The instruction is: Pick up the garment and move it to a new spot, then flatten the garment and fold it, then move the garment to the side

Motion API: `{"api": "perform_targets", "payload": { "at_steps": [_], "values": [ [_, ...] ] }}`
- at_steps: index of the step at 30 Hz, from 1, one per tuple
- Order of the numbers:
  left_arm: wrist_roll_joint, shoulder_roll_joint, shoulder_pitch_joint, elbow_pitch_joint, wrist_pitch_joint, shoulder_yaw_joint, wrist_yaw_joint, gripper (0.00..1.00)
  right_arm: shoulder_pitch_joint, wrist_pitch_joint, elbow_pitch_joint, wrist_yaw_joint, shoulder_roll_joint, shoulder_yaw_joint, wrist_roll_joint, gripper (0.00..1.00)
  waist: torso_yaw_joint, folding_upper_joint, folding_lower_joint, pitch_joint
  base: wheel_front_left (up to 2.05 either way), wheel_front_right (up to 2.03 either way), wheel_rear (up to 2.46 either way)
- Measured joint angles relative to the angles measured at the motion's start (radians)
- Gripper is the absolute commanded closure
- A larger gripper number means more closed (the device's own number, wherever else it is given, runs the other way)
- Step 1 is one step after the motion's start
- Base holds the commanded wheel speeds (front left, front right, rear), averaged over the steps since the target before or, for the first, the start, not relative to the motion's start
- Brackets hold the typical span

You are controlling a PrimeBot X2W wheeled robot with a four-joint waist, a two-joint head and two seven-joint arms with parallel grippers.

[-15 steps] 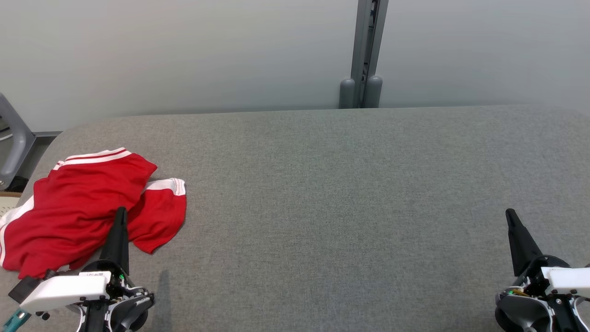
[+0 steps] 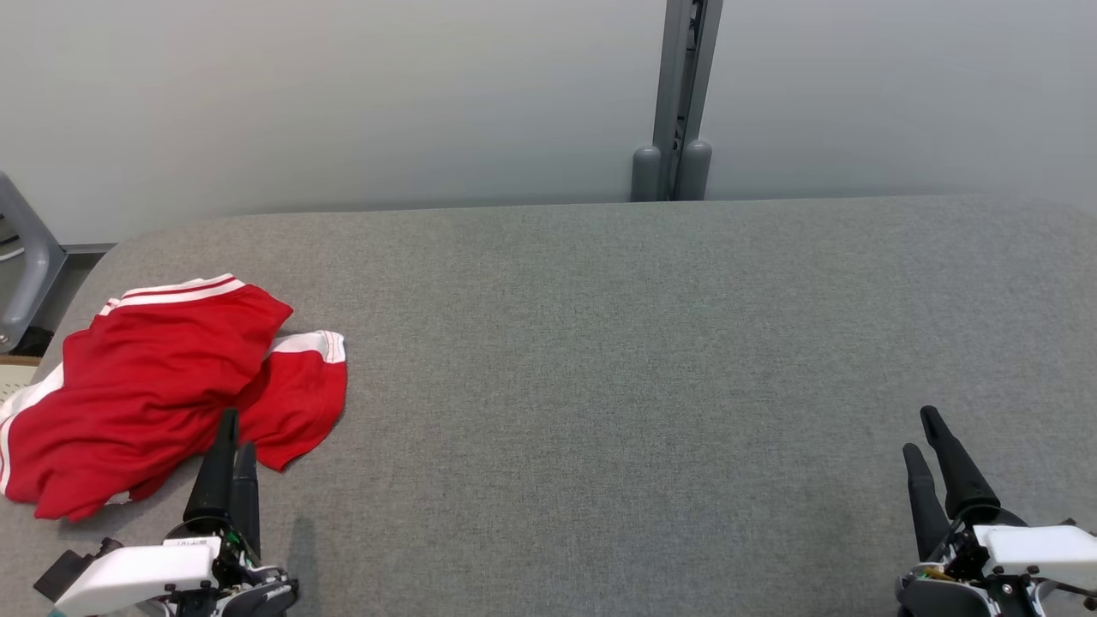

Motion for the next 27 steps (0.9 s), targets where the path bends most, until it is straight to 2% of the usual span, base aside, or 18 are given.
{"api": "perform_targets", "payload": {
  "at_steps": [15, 27],
  "values": [
    [0.077, 0.027, 0.001, -0.060, -0.079, -0.042, 0.000, 0.00, -0.011, -0.070, -0.058, 0.000, -0.002, 0.076, -0.073, 0.00, -0.001, 0.0000, 0.0000, 0.002, 0.00, 0.00, 0.00],
    [0.245, 0.045, 0.001, -0.082, -0.127, -0.058, 0.000, 0.00, -0.013, -0.116, -0.106, 0.000, -0.004, 0.109, -0.200, 0.00, -0.003, 0.0000, 0.0000, 0.001, 0.00, 0.00, 0.00]
  ]
}}
